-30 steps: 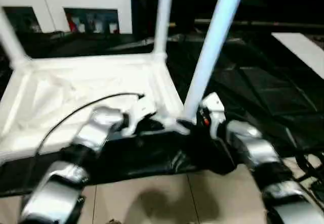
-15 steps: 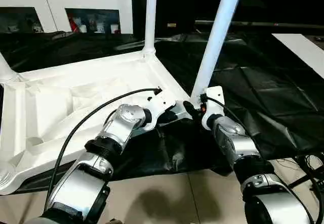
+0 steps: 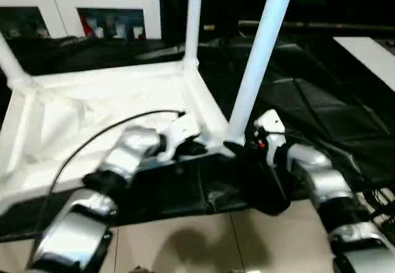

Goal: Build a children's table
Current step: Rotate leg to tighten

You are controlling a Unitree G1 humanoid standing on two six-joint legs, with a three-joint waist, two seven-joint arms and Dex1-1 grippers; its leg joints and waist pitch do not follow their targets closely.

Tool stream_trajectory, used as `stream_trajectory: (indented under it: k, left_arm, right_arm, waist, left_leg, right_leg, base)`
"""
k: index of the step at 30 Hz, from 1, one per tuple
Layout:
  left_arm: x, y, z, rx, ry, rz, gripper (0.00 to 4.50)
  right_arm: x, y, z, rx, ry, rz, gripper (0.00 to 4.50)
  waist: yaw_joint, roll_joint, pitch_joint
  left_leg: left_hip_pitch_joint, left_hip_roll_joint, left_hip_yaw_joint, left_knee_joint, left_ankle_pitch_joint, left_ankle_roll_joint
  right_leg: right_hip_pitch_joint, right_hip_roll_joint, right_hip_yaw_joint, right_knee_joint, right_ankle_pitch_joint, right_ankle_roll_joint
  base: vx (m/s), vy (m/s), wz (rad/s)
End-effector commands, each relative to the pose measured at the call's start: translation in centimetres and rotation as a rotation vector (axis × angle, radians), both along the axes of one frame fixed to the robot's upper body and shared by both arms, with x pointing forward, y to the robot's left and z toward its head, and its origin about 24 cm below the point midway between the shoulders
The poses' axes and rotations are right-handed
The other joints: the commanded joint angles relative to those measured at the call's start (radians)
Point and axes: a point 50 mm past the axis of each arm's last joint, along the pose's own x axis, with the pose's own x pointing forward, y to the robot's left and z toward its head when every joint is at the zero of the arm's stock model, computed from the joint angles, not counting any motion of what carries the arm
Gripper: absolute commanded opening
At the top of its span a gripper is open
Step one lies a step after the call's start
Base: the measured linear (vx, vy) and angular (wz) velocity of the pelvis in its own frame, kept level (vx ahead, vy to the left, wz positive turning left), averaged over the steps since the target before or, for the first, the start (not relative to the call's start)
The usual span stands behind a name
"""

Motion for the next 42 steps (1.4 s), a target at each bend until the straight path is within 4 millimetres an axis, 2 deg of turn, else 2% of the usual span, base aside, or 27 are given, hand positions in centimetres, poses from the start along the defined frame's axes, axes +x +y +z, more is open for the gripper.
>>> stream_trajectory:
  k: [1, 4, 8, 9, 12, 13, 17, 22, 28, 32, 33, 35, 36, 37, 38, 39, 41, 42]
  left_arm:
    - [-1.5, 0.0, -1.2, -0.011, 0.094, -0.098, 0.0]
    - [-1.8, 0.8, -1.2, -0.027, 0.111, -0.11, 0.0]
    - [-2.1, 1.2, -1.1, -0.029, 0.124, -0.118, 0.0]
    - [-2.1, 1.2, -1.1, -0.03, 0.125, -0.117, 0.0]
    - [-2.2, 1.3, -1.1, -0.03, 0.127, -0.116, 0.0]
    - [-2.2, 1.3, -1.1, -0.03, 0.127, -0.116, 0.0]
    - [-2.2, 1.3, -1.0, -0.032, 0.128, -0.116, 0.0]
    - [-2.3, 1.2, -1.1, -0.033, 0.131, -0.115, 0.0]
    - [-2.3, 1.2, -1.3, -0.033, 0.131, -0.102, 0.0]
    - [-2.0, 0.7, -1.5, -0.031, 0.118, -0.058, 0.0]
    - [-1.5, 0.2, -1.6, -0.02, 0.096, -0.001, 0.0]
    - [-1.0, -0.7, -1.7, -0.021, 0.075, 0.045, 0.0]
    - [-0.7, -1.2, -1.7, -0.025, 0.069, 0.064, 0.0]
    - [-0.4, -2.0, -1.6, -0.027, 0.061, 0.092, 0.0]
    - [-0.1, -2.9, -1.5, -0.029, 0.052, 0.12, 0.0]
    - [0.2, -3.7, -1.5, -0.034, 0.047, 0.15, 0.0]
    - [0.6, -5.7, -1.3, -0.047, 0.046, 0.205, 0.0]
    - [0.6, -5.7, -1.3, -0.047, 0.046, 0.207, 0.0]
  right_arm:
    - [-0.5, 0.2, 0.4, -0.046, -0.02, 0.118, 3.49]
    - [-0.8, 0.2, 0.5, -0.045, -0.013, 0.154, 3.49]
    - [-1.0, 0.5, 0.6, -0.016, 0.015, 0.189, 3.49]
    - [-1.1, 0.5, 0.4, -0.028, 0.025, 0.202, 3.33]
    - [-1.3, 0.4, -0.1, -0.061, 0.047, 0.225, 3.23]
    - [-1.3, 0.4, -0.2, -0.069, 0.049, 0.23, 3.02]
    - [-1.3, 0.2, -0.3, -0.079, 0.05, 0.225, 2.82]
    - [-1.2, 0.1, -0.4, -0.082, 0.055, 0.213, 2.35]
    - [-1.4, 0.0, -0.7, -0.078, 0.06, 0.208, 2.11]
    - [-1.3, 0.0, -0.9, -0.033, 0.061, 0.136, 2.07]
    - [-0.8, 0.0, -1.3, -0.002, 0.069, 0.029, 2.07]
    - [-0.3, 0.1, -1.7, 0.019, 0.081, -0.079, 2.04]
    - [-0.2, 0.2, -2.0, 0.022, 0.088, -0.123, 2.04]
    - [0.0, 0.5, -2.4, 0.018, 0.1, -0.18, 2.04]
    - [0.3, 1.0, -2.8, 0.009, 0.106, -0.242, 2.03]
    - [0.6, 1.4, -3.0, 0.013, 0.119, -0.316, 2.03]
    - [1.5, 2.9, -3.1, 0.053, 0.155, -0.475, 2.03]
    - [1.6, 2.9, -3.1, 0.055, 0.157, -0.479, 2.02]
  waist:
    - [0.003, -0.001, -0.058]
    - [0.005, -0.003, -0.055]
    - [0.007, -0.006, -0.056]
    - [0.007, -0.007, -0.057]
    - [0.008, -0.008, -0.058]
    - [0.007, -0.007, -0.057]
    - [0.007, -0.006, -0.058]
    - [0.007, -0.007, -0.059]
    - [0.007, -0.008, -0.059]
    - [0.007, -0.008, -0.058]
    - [0.004, -0.009, -0.055]
    - [0.003, -0.008, -0.052]
    - [0.004, -0.006, -0.053]
    - [0.002, -0.007, -0.05]
    - [0.001, -0.004, -0.051]
    - [-0.002, -0.005, -0.05]
    - [-0.008, 0.003, -0.049]
    - [-0.013, 0.001, -0.049]
  left_leg:
    - [0.014, 0.039, -0.017, -0.063, -0.171, 0.067]
    - [0.017, 0.039, -0.014, -0.063, -0.183, 0.057]
    - [0.015, 0.039, -0.016, -0.064, -0.171, 0.052]
    - [0.015, 0.038, -0.016, -0.063, -0.169, 0.053]
    - [0.015, 0.036, -0.014, -0.062, -0.153, 0.056]
    - [0.015, 0.037, -0.014, -0.062, -0.157, 0.054]
    - [0.015, 0.036, -0.014, -0.061, -0.15, 0.056]
    - [0.015, 0.035, -0.014, -0.06, -0.143, 0.059]
    - [0.015, 0.035, -0.014, -0.06, -0.151, 0.057]
    - [0.016, 0.035, -0.014, -0.06, -0.155, 0.056]
    - [0.016, 0.035, -0.014, -0.061, -0.169, 0.051]
    - [0.022, 0.034, -0.015, -0.063, -0.208, 0.029]
    - [0.024, 0.034, -0.015, -0.063, -0.218, 0.022]
    - [0.025, 0.033, -0.018, -0.066, -0.247, 0.007]
    - [0.025, 0.033, -0.021, -0.068, -0.258, -0.004]
    - [0.025, 0.033, -0.021, -0.069, -0.264, -0.006]
    - [0.026, 0.032, -0.025, -0.072, -0.286, -0.025]
    - [0.027, 0.03, -0.024, -0.072, -0.293, -0.027]
  right_leg:
    - [0.046, -0.082, 0.044, -0.069, -0.124, -0.237]
    - [0.041, -0.08, 0.045, -0.073, -0.153, -0.237]
    - [0.043, -0.08, 0.044, -0.068, -0.15, -0.228]
    - [0.043, -0.079, 0.044, -0.068, -0.147, -0.227]
    - [0.043, -0.08, 0.045, -0.067, -0.138, -0.226]
    - [0.043, -0.08, 0.045, -0.068, -0.142, -0.226]
    - [0.044, -0.08, 0.045, -0.067, -0.136, -0.225]
    - [0.045, -0.078, 0.045, -0.065, -0.12, -0.228]
    - [0.045, -0.078, 0.045, -0.066, -0.133, -0.226]
    - [0.043, -0.079, 0.045, -0.067, -0.142, -0.225]
    - [0.04, -0.078, 0.045, -0.071, -0.167, -0.222]
    - [0.036, -0.08, 0.045, -0.081, -0.246, -0.209]
    - [0.035, -0.08, 0.044, -0.083, -0.267, -0.204]
    - [0.032, -0.081, 0.044, -0.091, -0.331, -0.183]
    - [0.032, -0.081, 0.043, -0.094, -0.354, -0.171]
    - [0.03, -0.081, 0.044, -0.094, -0.36, -0.167]
    - [0.029, -0.082, 0.042, -0.098, -0.389, -0.161]
    - [0.027, -0.08, 0.043, -0.1, -0.398, -0.158]
  base:
    - [0.0, 0.0, 0.0]
    - [0.0, 0.0, 0.0]
    - [0.0, 0.0, 0.0]
    - [0.0, 0.0, 0.0]
    - [0.0, 0.0, 0.0]
    - [0.0, 0.0, 0.0]
    - [0.0, 0.0, 0.0]
    - [0.0, 0.0, 0.0]
    - [0.0, 0.0, 0.0]
    - [0.0, 0.0, 0.0]
    - [0.0, 0.0, 0.0]
    - [0.0, 0.0, 0.0]
    - [0.0, 0.0, 0.0]
    - [0.0, 0.0, 0.0]
    - [0.0, 0.0, 0.0]
    - [0.0, 0.0, 0.0]
    - [0.0, 0.0, 0.0]
    - [0.0, 0.0, 0.0]
